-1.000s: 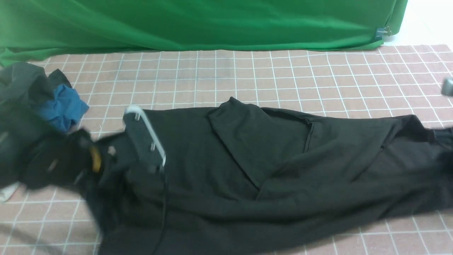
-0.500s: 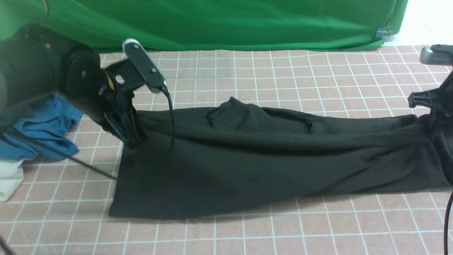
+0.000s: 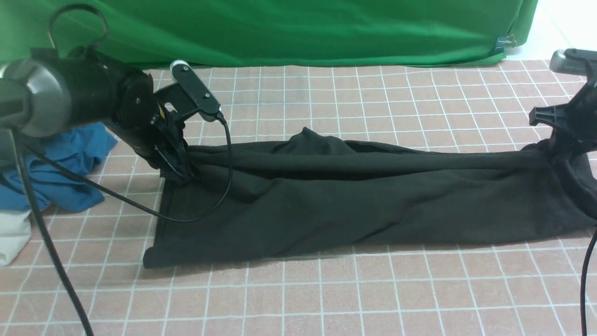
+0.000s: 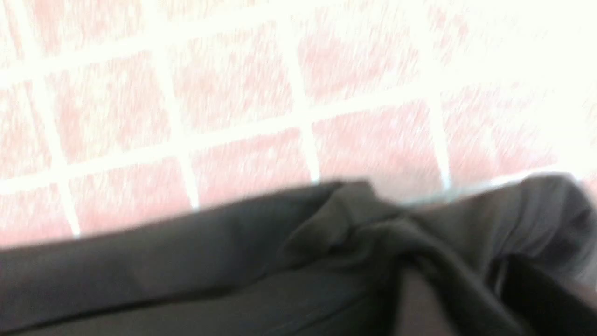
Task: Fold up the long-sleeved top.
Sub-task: Use both arms to drag the lower edge of the fabric forward and fold it over the upper edge
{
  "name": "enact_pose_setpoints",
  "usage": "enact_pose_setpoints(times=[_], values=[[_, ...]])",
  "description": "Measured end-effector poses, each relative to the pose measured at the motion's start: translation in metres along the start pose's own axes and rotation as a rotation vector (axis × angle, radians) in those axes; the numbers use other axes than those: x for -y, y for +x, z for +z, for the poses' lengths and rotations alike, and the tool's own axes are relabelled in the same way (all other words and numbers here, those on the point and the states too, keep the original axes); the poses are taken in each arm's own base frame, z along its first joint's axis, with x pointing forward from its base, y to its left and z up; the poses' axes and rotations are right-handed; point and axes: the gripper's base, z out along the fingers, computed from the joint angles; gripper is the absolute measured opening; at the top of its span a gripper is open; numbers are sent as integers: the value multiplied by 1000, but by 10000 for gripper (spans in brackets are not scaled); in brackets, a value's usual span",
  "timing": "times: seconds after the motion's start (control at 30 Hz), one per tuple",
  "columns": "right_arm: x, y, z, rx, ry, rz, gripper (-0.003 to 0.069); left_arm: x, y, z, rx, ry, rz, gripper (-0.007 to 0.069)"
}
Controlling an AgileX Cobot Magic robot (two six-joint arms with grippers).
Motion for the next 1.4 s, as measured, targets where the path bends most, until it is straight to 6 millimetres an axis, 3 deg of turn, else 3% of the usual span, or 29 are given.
enact_pose_setpoints(times=[0.03,0.07,0.13,0.2,0.33,0.4,0.5,0.53,0.57,0.7,0.8,0.83,0.97,1.03,1.1,1.23,1.4], values=[[0,0,0,1,0,1,384,0,0,1,2,-1,-1,34],[0,-1,-2,9,0,-3,494,0,-1,2,14,-8,-2,35],[1,-1,-7,15,1,-23,575,-1,-3,2,30,-17,-5,42],[2,-1,-18,26,1,-33,573,-2,-4,1,39,-23,-8,62],[0,2,-56,57,-4,-56,445,-3,-5,1,45,-27,-14,129],[-10,16,-87,85,-18,-100,272,-4,-6,1,59,-35,-21,234],[-24,29,-93,76,-44,-156,171,-5,-7,0,69,-40,-44,295],[-40,45,-92,42,-81,-227,92,-6,-8,-4,86,-50,-74,354],[-49,55,-86,11,-98,-267,62,-8,-9,-8,97,-58,-93,389],[-70,75,-57,-42,-132,-393,29,-15,-13,-33,153,-102,-124,459],[-75,70,-36,-2,-134,-409,28,-21,-14,-58,203,-126,-164,407],[-76,66,-28,31,-133,-404,27,-23,-14,-77,239,-129,-206,336],[-73,54,-5,89,-127,-383,27,-17,-12,-113,274,-67,-292,89],[-69,47,9,98,-119,-371,27,-10,-11,-130,283,-29,-303,37],[-68,43,16,115,-117,-365,27,-2,-12,-138,291,4,-303,25],[-64,13,36,310,-108,-335,29,39,-17,-148,298,150,-256,18],[-62,-8,24,389,-106,-318,38,85,-12,-133,210,288,-176,18]])
